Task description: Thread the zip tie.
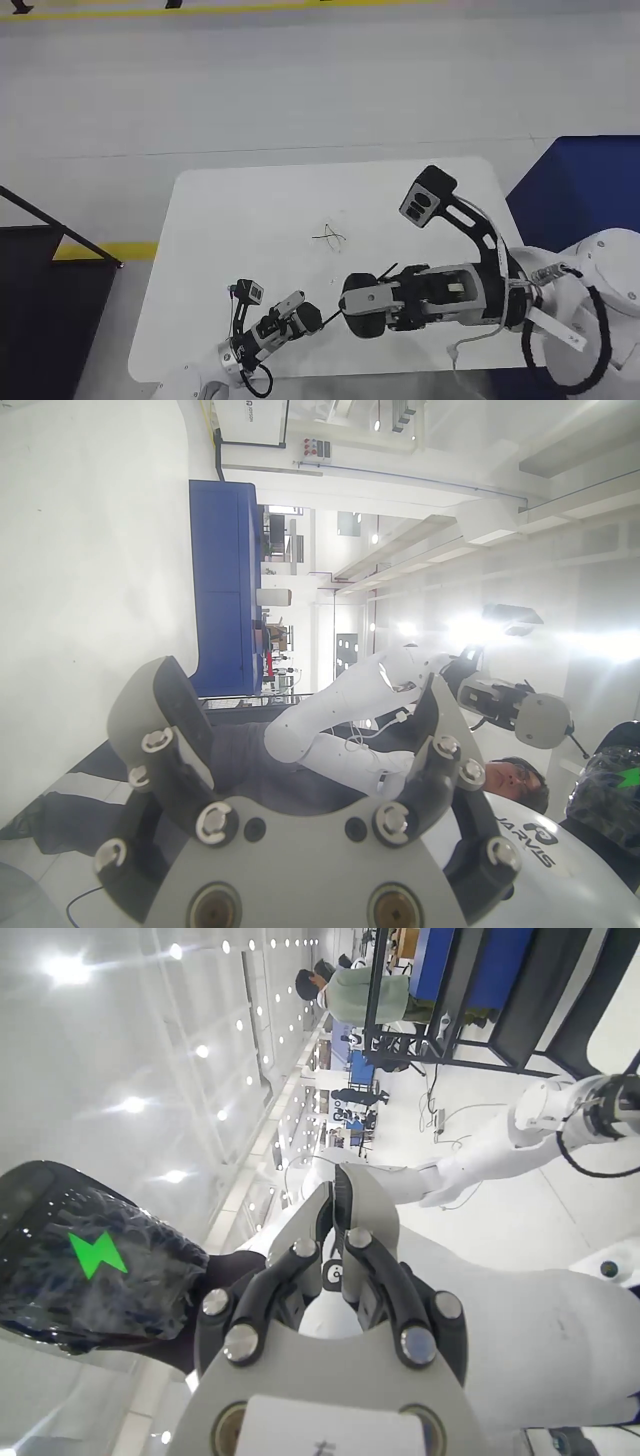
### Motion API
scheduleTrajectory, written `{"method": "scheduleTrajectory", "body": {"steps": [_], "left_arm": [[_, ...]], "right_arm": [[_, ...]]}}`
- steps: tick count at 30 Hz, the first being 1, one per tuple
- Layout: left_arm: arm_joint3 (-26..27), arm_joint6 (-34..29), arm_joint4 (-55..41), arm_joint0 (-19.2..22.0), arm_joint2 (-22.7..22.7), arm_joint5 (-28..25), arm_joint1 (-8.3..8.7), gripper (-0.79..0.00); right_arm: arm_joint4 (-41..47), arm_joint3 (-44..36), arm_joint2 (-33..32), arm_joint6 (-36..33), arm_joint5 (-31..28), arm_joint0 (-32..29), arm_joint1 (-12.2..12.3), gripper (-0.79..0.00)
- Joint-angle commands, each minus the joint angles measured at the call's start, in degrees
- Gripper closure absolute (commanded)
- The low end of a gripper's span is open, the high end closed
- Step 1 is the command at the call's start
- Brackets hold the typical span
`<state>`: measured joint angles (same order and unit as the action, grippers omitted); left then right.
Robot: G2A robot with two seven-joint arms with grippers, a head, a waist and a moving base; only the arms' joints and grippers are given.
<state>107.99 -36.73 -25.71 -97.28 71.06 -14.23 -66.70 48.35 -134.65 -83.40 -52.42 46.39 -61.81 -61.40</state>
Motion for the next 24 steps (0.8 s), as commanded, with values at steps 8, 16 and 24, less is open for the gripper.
{"method": "scheduleTrajectory", "body": {"steps": [8, 16, 24], "left_arm": [[0.0, 0.0, 0.0, 0.0, 0.0, 0.0, 0.0, -0.785], [0.0, 0.0, 0.0, 0.0, 0.0, 0.0, 0.0, -0.785], [0.0, 0.0, 0.0, 0.0, 0.0, 0.0, 0.0, -0.785]], "right_arm": [[-5.0, 0.0, 1.1, -0.7, -22.8, 5.9, -0.3, 0.0], [-14.2, 0.4, 1.9, -4.8, -51.8, 8.1, -0.7, 0.0], [-17.3, 4.3, 3.1, -6.0, -53.8, 6.4, -0.5, 0.0]]}}
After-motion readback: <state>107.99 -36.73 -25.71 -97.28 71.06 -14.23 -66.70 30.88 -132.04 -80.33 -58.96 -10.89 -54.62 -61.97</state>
